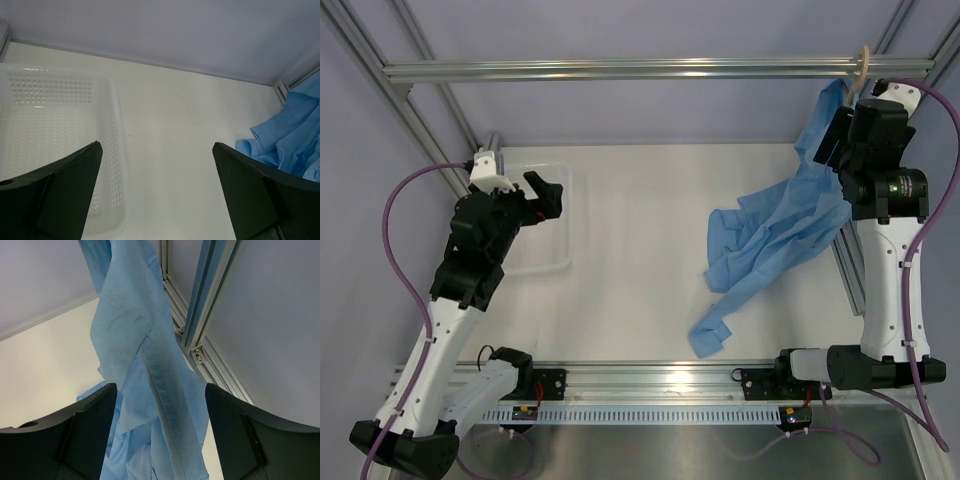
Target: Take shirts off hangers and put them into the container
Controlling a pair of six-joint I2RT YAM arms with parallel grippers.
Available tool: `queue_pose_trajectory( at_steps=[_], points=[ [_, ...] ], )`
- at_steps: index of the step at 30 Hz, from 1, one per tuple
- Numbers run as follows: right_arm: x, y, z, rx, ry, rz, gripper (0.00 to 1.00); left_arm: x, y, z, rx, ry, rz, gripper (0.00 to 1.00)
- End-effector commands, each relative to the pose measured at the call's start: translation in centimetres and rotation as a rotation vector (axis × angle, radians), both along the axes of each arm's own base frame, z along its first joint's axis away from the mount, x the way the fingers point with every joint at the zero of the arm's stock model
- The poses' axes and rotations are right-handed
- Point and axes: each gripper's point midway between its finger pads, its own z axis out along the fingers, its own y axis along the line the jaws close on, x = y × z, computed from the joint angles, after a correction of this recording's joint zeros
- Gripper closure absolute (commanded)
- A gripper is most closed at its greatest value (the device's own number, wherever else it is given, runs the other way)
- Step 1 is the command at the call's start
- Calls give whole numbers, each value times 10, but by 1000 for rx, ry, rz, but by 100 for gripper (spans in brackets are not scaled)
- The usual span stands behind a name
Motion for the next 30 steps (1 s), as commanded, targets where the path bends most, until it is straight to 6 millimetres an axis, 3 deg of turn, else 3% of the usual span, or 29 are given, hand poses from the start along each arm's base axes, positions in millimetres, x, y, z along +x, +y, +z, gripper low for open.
queue_pose_trajectory(
  at_steps=[1,3,9,16,19,20,26,30],
  points=[
    [6,-11,9,-37,-38,-52,23,-4,-5,36,-1,-95,-40,1],
    [6,-13,9,-40,-35,-64,33,-5,-6,38,2,-104,-45,1],
    [2,-12,8,-28,-54,-69,51,-4,-11,35,-1,-111,-73,1],
    [3,-15,0,-40,-29,-78,54,-6,-30,32,-12,-96,-180,1],
    [3,-14,2,-36,-37,-73,83,-6,-26,30,-3,-82,-159,1],
    [3,-13,6,-35,-48,-71,98,-6,-25,30,6,-84,-160,1],
    [6,-2,30,-33,-97,13,100,-6,-32,27,-6,-79,-192,4],
    [5,6,57,-59,-131,87,100,-7,-35,26,-20,-97,-211,5]
  ],
)
